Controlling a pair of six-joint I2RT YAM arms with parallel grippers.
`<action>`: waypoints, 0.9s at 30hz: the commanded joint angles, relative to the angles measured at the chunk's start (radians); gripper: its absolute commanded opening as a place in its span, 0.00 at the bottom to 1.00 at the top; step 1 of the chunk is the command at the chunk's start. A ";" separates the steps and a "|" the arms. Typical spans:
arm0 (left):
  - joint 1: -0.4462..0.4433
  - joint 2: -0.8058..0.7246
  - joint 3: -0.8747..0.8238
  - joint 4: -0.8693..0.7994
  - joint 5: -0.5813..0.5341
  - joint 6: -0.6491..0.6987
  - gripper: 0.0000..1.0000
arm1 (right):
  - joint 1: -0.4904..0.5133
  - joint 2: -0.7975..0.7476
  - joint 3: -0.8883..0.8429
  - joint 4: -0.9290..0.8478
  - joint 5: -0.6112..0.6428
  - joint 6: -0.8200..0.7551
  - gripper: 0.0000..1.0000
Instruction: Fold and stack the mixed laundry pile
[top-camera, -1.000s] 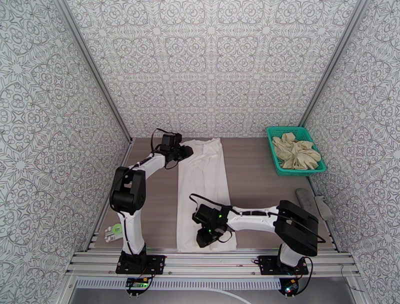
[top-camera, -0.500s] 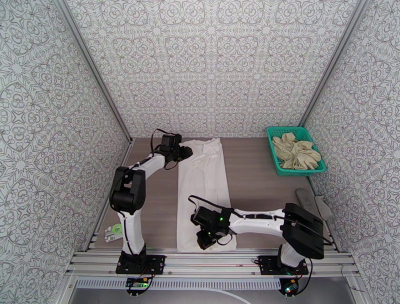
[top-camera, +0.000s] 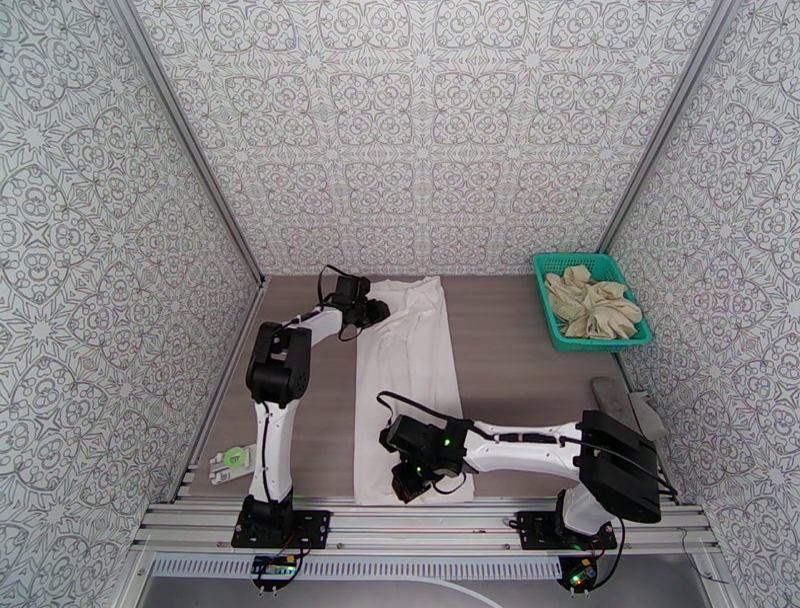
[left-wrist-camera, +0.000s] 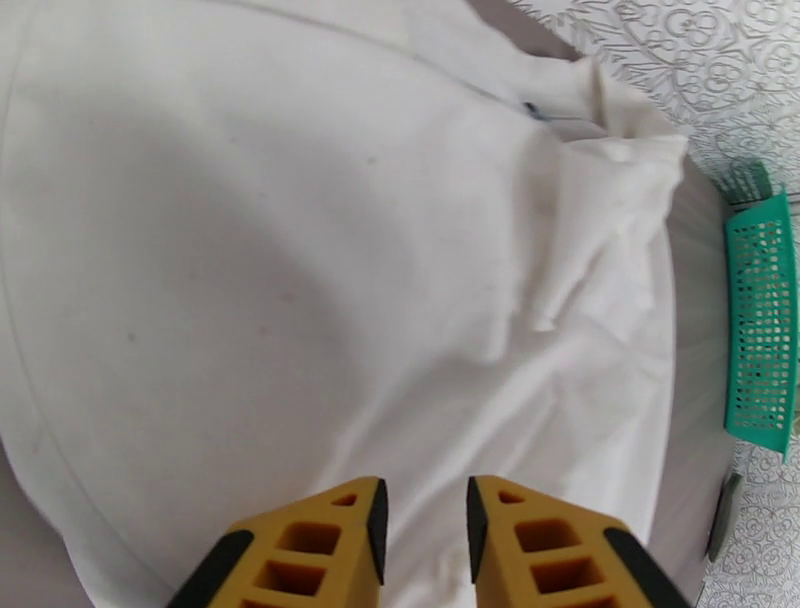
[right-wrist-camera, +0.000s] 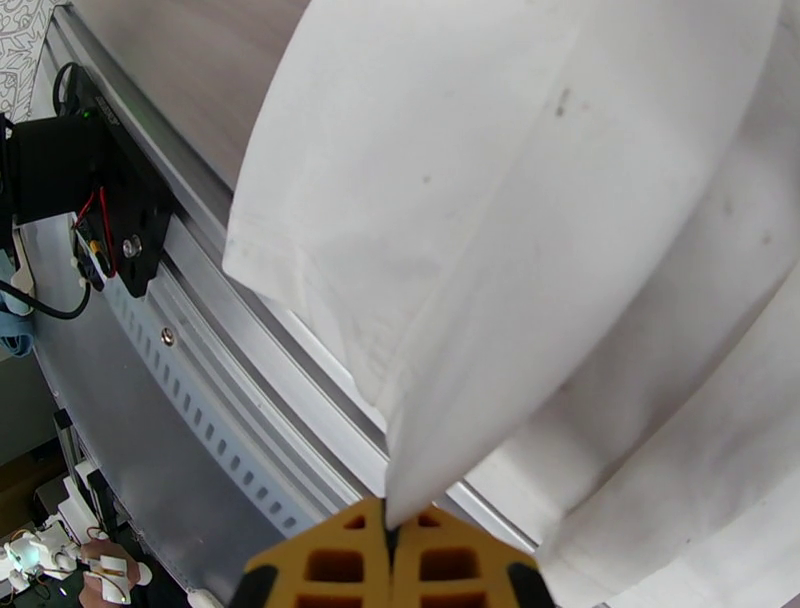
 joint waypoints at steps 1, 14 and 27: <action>0.013 0.040 0.056 -0.025 -0.020 -0.007 0.29 | 0.015 -0.027 -0.017 0.001 -0.006 0.016 0.00; 0.015 0.077 0.074 -0.021 -0.004 -0.011 0.29 | 0.033 -0.060 -0.056 0.017 -0.017 0.033 0.00; 0.012 0.074 0.097 -0.031 0.015 0.002 0.29 | 0.034 -0.113 -0.065 -0.068 0.079 0.048 0.35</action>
